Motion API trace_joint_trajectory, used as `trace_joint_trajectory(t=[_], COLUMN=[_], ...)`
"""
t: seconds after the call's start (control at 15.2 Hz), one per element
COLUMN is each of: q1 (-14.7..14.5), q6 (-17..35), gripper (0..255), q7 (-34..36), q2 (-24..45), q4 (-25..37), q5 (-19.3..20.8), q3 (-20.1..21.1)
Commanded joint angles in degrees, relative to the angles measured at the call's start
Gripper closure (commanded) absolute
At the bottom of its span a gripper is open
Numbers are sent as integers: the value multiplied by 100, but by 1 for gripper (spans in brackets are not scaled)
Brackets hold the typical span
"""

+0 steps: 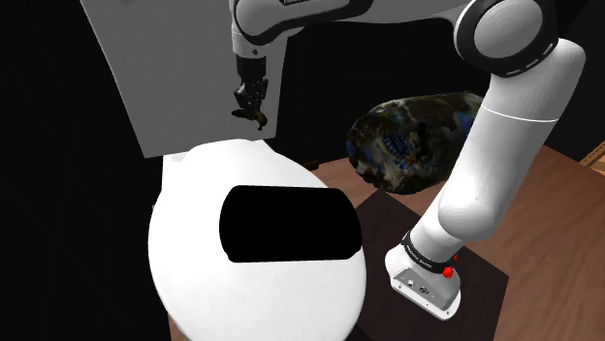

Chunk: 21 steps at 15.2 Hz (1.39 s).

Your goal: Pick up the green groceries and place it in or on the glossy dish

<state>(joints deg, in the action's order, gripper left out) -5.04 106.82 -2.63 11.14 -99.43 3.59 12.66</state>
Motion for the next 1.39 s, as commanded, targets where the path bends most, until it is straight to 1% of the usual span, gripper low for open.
trace_joint_trajectory(t=[0.0,0.33,0.66,0.99,1.32], q1=[-4,-137,-333,-594,-927], q6=[-118,147,274,281,182], gripper=[255,255,255,255,255], q7=[0,247,507,799,1143], q2=[-29,-983,-1873,-2716,-3510], q4=[88,-1111,-2099,-2912,-3562], q5=[-9,-239,-520,-852,-1230], q3=[5,167,352,566,814])
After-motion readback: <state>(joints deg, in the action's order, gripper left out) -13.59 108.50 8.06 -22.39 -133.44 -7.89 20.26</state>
